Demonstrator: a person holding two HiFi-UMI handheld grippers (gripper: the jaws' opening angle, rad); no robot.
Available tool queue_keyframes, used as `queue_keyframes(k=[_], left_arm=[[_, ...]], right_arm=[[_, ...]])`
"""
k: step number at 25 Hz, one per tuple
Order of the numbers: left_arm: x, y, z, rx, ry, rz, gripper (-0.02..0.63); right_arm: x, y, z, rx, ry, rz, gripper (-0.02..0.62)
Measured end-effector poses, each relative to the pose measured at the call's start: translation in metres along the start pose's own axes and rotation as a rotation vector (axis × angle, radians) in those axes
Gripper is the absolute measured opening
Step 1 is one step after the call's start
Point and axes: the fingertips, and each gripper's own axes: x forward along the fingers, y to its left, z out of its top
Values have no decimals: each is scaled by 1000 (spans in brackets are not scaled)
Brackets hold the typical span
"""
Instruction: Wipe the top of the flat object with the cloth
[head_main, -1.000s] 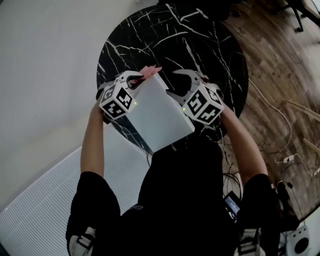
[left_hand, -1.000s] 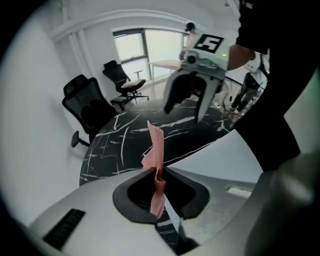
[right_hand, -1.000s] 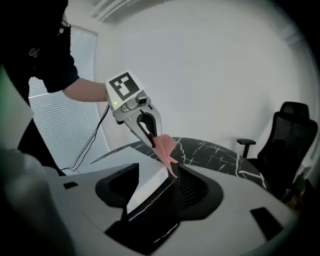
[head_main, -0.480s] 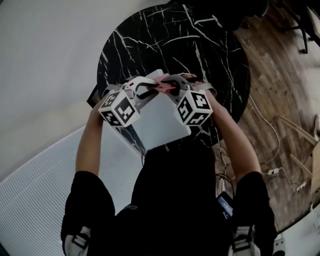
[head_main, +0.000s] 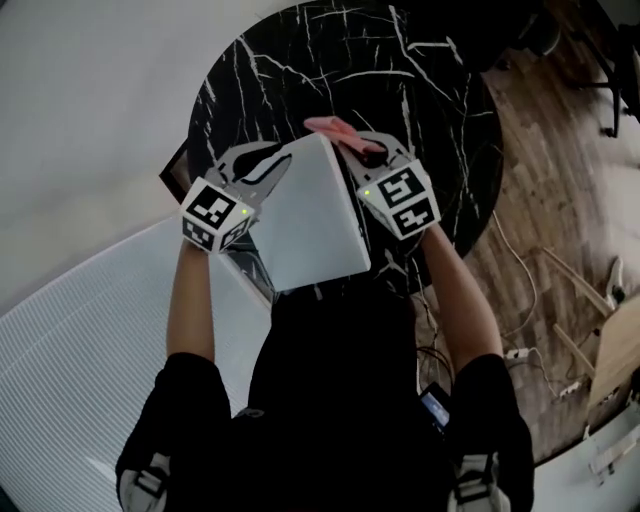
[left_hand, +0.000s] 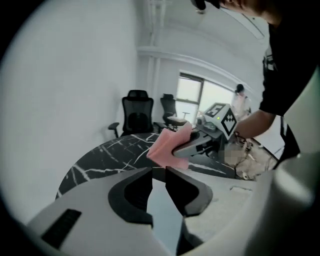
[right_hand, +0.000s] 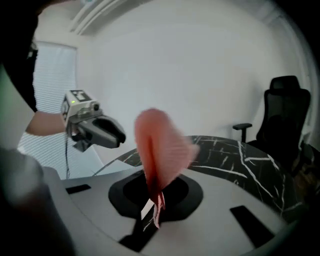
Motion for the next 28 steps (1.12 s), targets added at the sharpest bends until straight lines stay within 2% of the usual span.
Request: queue_keyframes(k=[2,3,4,6,8,11,16,21,24,28], left_arm=[[-3,9,-21,-110,14,126,62],[-4,12,-34,-171,32,180,22],[-5,13,-48,-239,51,229,2],[-9,12,-73,-373,80,310,2],[-9,7,-89,-467,83,352,2],[-9,-1,-102,-557,63,384,2],[-5,-9,-122,-607,77,385,1],[-1,-14,-134,-642,90,372,2],[3,-17,-135,-668,71,371,2],[7,-23,-141,-664,86,364,0]], right_arm=[[2,-22,-11,73,30,-102,9],[5,-28,-18,95,49,-135,9],[10,-30,-25,114,67,-150,9],[21,-24,-39,137,93,-145,9],[32,-19,-49,125,110,-135,9],[41,-13,-56,101,147,-128,9],[47,-3,-67,94,192,-94,9],[49,2,-86,197,175,-84,9],[48,7,-92,186,181,-79,9],[47,17,-93,165,177,-63,9]])
